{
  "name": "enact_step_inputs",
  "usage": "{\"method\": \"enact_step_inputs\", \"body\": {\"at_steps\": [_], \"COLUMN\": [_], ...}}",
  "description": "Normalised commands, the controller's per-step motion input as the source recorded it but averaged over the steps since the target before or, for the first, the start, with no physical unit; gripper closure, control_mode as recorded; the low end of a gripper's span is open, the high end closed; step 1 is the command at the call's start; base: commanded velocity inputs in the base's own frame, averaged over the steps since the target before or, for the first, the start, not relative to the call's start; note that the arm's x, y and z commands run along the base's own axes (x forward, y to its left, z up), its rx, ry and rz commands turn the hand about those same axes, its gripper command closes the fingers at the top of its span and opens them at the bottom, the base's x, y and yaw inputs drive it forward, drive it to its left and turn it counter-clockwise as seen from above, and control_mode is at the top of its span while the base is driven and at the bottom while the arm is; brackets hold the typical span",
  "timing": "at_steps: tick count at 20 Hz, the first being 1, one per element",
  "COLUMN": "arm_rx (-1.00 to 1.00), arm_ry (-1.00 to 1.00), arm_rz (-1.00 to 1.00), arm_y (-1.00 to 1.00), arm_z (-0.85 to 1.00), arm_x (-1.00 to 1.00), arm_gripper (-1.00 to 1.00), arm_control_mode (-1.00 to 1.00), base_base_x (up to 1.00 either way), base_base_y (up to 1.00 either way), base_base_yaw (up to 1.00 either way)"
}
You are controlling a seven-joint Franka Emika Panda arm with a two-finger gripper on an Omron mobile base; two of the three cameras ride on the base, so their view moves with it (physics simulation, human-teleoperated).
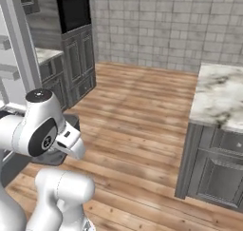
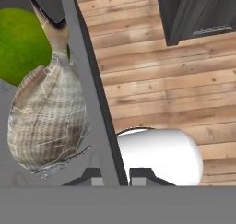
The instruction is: Place the tupperware on the top shelf of the fridge. Make space for the tupperware among the existing items by rearranging them on the shelves if needed. Close the fridge door when finished.
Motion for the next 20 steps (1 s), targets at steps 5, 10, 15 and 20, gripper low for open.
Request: {"method": "enact_step_inputs", "body": {"at_steps": [5, 10, 15, 20], "arm_rx": [0.0, 0.0, 0.0, 0.0], "arm_ry": [0.0, 0.0, 0.0, 0.0], "arm_rz": [0.0, 0.0, 0.0, 0.0], "arm_y": [0.0, 0.0, 0.0, 0.0], "arm_z": [0.0, 0.0, 0.0, 0.0], "arm_x": [0.0, 0.0, 0.0, 0.0], "arm_gripper": [1.0, 1.0, 1.0, 1.0], "arm_control_mode": [1.0, 1.0, 1.0, 1.0], "base_base_x": [0.0, 0.0, 0.0, 0.0], "base_base_y": [-0.28, -0.13, -0.02, 0.0], "base_base_yaw": [0.26, 0.2, 0.13, 0.0]}}
